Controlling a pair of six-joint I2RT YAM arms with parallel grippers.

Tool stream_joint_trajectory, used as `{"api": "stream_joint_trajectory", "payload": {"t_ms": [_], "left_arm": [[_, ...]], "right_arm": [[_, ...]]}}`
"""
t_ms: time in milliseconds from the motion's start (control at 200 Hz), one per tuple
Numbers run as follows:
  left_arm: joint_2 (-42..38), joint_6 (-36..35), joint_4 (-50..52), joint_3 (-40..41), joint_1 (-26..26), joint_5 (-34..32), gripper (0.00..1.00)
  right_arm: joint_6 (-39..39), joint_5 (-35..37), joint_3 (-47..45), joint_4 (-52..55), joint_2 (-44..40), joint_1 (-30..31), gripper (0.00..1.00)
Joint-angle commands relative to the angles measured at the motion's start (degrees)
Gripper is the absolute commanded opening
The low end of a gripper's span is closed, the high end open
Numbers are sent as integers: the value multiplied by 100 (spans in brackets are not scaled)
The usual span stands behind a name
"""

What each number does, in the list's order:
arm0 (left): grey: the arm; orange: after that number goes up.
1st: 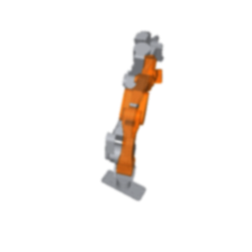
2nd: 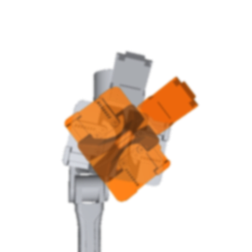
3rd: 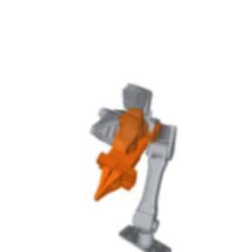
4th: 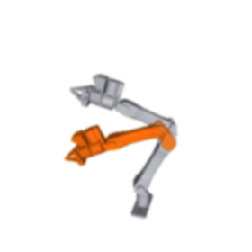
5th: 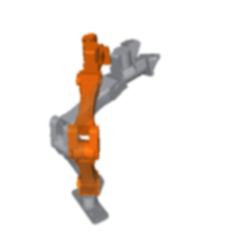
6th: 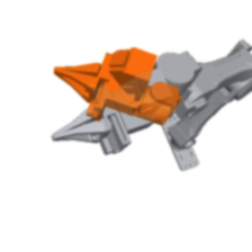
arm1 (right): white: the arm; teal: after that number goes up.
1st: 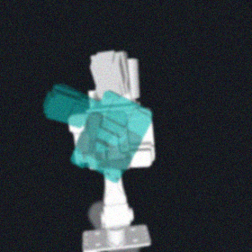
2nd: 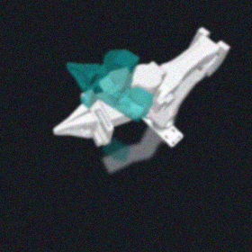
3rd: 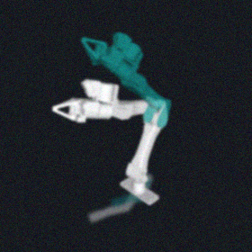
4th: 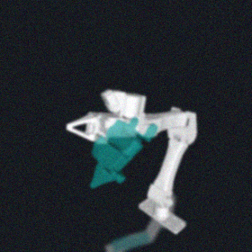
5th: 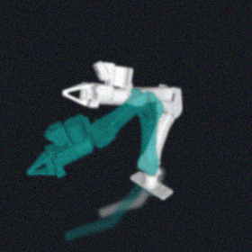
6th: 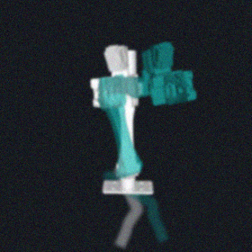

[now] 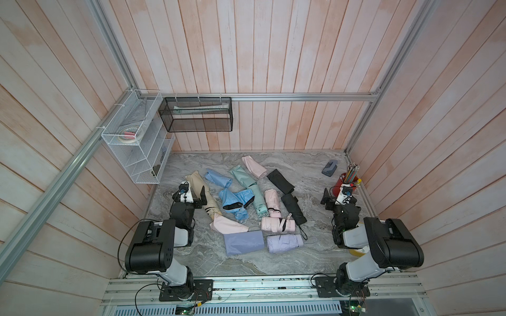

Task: Take umbrellas out of sleeves
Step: Reset both arms

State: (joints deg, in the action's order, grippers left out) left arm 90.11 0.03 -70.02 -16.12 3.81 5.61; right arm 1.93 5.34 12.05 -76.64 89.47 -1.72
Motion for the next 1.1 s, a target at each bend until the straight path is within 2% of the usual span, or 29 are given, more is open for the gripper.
{"api": "stream_joint_trajectory", "payload": {"t_ms": [0,50,110,140,185,205,255,280,350,435,520,640,1090], "left_arm": [[-52,145,279,47,5,291,100],[-59,213,222,87,5,154,100],[-71,316,71,167,19,-111,100],[-71,361,-2,216,14,-258,100],[-59,392,-48,231,14,-359,100],[-62,331,-32,218,4,-208,100],[-37,-95,123,116,1,896,100],[-66,-142,127,146,-7,1002,100],[-29,5,-247,293,-3,644,100],[-45,324,77,151,4,-143,100],[-35,41,317,14,-3,447,100],[-70,110,361,17,-17,250,100],[-54,111,290,39,-12,265,100]], "right_arm": [[-268,-816,-84,-19,-87,-3,98],[-465,-1259,-307,-364,-113,15,98],[-440,-1216,-381,-675,-22,43,98],[-387,-1085,-324,-638,7,43,98],[-212,-521,-88,-167,-23,44,98],[-98,-231,43,75,-41,41,98],[27,-151,109,403,-122,-7,98],[26,-136,121,423,-127,-5,98],[44,-120,23,110,-26,0,98],[37,-135,29,90,-28,-4,98],[18,-148,23,78,-31,0,98],[18,-139,8,34,-25,7,98],[6,-106,10,32,-21,31,98]]}}
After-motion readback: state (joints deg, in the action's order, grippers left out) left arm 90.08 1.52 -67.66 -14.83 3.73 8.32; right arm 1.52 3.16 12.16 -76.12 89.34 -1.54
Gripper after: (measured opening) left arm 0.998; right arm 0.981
